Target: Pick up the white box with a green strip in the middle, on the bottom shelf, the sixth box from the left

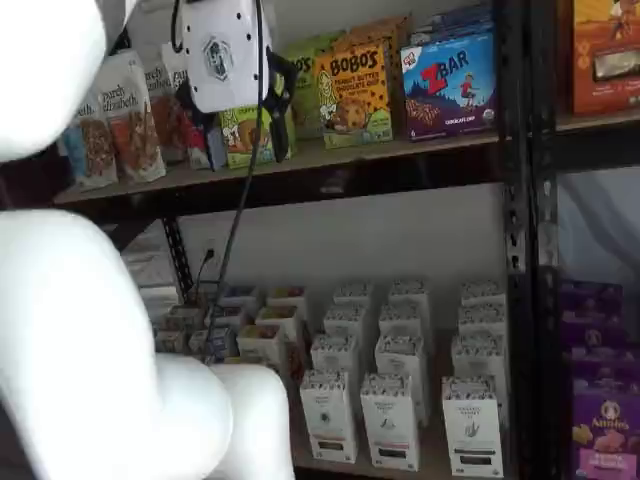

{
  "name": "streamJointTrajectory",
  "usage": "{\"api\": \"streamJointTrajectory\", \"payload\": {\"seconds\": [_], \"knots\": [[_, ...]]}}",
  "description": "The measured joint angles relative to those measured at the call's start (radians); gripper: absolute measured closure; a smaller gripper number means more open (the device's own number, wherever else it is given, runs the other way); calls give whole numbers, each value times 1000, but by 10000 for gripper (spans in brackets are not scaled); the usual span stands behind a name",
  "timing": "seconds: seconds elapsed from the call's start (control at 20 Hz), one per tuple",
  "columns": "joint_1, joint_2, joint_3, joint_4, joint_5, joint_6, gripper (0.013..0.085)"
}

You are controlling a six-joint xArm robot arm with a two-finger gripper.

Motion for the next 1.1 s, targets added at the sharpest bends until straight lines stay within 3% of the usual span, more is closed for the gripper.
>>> {"api": "streamJointTrajectory", "payload": {"seconds": [0.1, 0.15, 0.3, 0.7, 1.1], "knots": [[-1, -49, 50, -17, -70, -8, 130], [-25, -64, 69, -9, -82, -28, 130], [-80, -100, 113, 1, -84, -78, 130], [-177, -185, 203, 15, -102, -171, 130], [-189, -217, 285, -1, -183, -191, 130]]}}
